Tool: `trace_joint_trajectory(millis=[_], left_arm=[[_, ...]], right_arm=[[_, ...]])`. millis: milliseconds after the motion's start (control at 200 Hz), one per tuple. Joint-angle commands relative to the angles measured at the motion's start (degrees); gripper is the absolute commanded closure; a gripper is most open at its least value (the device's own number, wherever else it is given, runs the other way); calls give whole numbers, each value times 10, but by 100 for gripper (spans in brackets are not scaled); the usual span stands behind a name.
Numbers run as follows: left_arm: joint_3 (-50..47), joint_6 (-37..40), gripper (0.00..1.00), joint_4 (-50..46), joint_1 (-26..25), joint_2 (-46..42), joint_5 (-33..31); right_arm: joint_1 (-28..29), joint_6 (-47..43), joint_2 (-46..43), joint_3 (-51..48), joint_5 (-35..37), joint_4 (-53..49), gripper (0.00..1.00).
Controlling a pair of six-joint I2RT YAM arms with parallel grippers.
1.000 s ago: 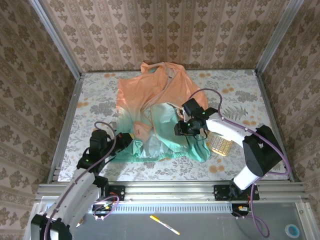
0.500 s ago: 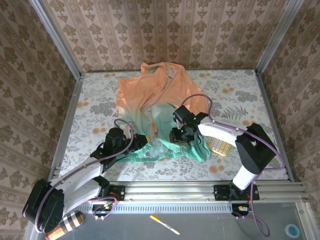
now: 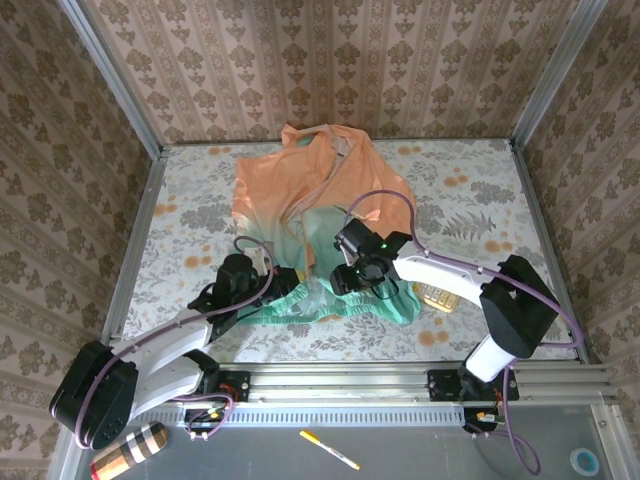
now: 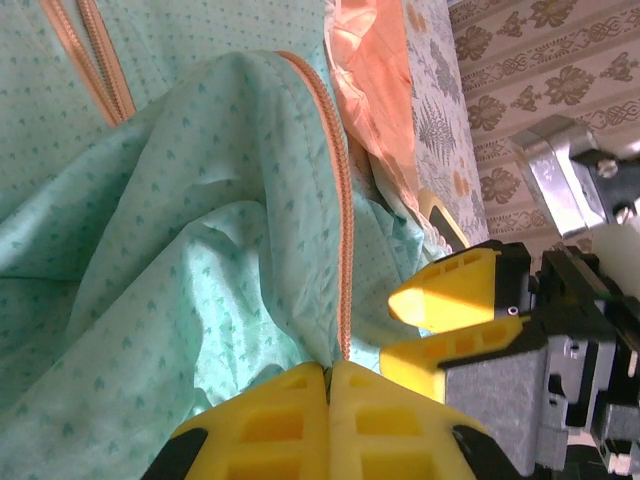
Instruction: Zip up the jacket
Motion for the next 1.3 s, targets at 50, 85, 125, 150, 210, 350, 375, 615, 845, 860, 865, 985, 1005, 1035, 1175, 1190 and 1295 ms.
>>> trace_joint_trajectory(millis=[50,85,125,150,210,350,375,615,845,860,865,985,1005,1035,1175,1190,1295], left_arm=[[15,-2,100,18,-6,6,-4],[14,-2,100,18,-6,6,-5],[14,-2,100,18,-7,6,-6],[14,-2,100,18,-7,7,-7],[15,-1,100,18,-7,10,-8],[24,1,100,18,-9,20,-7],[27,2,100,19,-11,23,-6],[57,7,100,43,-29,72,-2],[70,5,100,59,-40,109,0],[70,5,100,59,-41,110,-1],[70,5,100,59,-41,110,-1],[73,6,100,57,-44,114,-3],[73,7,100,57,-45,115,-3],[74,7,100,57,-44,115,-3],[79,10,100,52,-45,117,-2],[79,11,100,52,-45,117,-2],[81,13,100,52,-45,120,-2]], right_arm=[[23,-47,34,26,30,-35,48],[27,-49,42,27,30,-34,48],[31,-48,48,30,33,-33,48],[32,-47,51,31,37,-33,49],[33,-44,56,36,50,-37,56],[33,-44,38,42,99,-45,92],[33,-45,30,41,106,-43,95],[-40,-23,-30,-19,97,17,100],[-106,3,7,-42,89,37,90],[-106,3,10,-40,90,35,88],[-106,3,11,-40,90,34,87],[-106,8,13,-36,92,22,70],[-105,9,10,-36,93,22,68],[-105,11,5,-36,93,19,64],[-105,15,-27,-25,99,-16,56],[-105,16,-31,-24,99,-20,55],[-103,24,-64,-15,100,-41,53]])
